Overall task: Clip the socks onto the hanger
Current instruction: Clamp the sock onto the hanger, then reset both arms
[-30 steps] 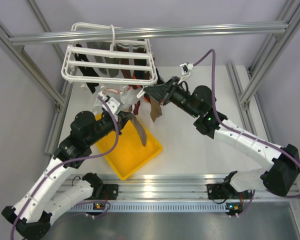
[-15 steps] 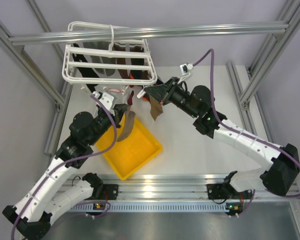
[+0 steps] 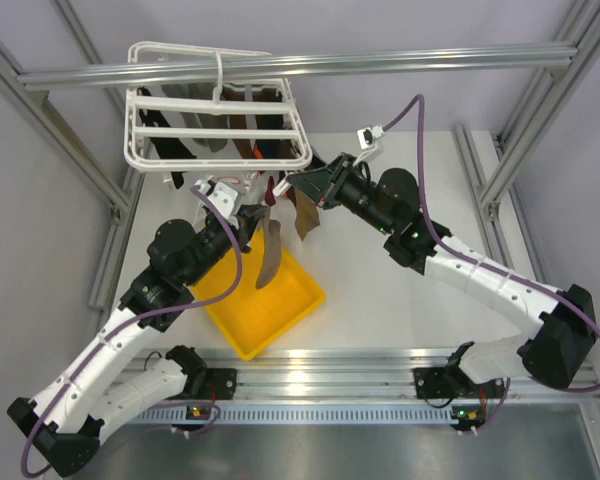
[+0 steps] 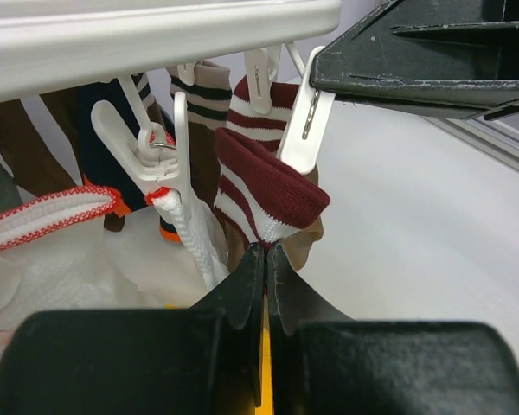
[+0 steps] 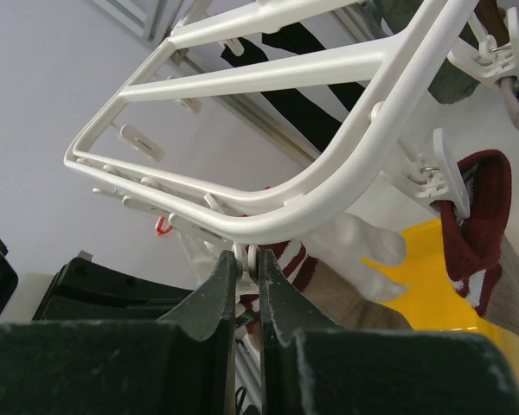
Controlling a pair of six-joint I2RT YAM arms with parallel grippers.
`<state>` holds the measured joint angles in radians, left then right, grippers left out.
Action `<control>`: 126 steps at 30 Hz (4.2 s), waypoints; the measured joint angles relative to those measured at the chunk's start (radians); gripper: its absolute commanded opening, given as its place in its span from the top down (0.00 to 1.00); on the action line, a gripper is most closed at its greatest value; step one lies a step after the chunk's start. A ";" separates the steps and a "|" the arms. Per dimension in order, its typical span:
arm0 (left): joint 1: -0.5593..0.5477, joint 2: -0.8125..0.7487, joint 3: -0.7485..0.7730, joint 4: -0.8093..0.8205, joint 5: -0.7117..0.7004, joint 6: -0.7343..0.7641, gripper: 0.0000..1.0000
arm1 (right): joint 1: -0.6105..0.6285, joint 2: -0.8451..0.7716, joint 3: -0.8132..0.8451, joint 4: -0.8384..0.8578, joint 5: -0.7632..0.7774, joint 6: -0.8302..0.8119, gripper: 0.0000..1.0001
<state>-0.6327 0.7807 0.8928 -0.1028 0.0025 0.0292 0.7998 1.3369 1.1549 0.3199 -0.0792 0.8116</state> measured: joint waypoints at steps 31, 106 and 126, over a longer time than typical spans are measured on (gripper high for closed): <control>-0.021 0.023 -0.039 0.059 -0.023 0.027 1.00 | 0.000 0.002 0.006 -0.017 0.022 0.004 1.00; 0.055 0.013 0.074 -0.504 0.138 0.147 0.02 | -0.250 -0.140 -0.083 -0.078 0.053 -0.214 0.25; 0.198 -0.160 0.030 -0.774 -0.092 0.296 0.02 | -0.289 -0.688 -0.443 -0.401 0.066 -0.650 0.00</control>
<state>-0.4347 0.6209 0.9230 -0.8768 -0.0891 0.3252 0.5110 0.6487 0.7120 -0.0807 -0.0132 0.1616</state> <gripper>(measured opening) 0.982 0.996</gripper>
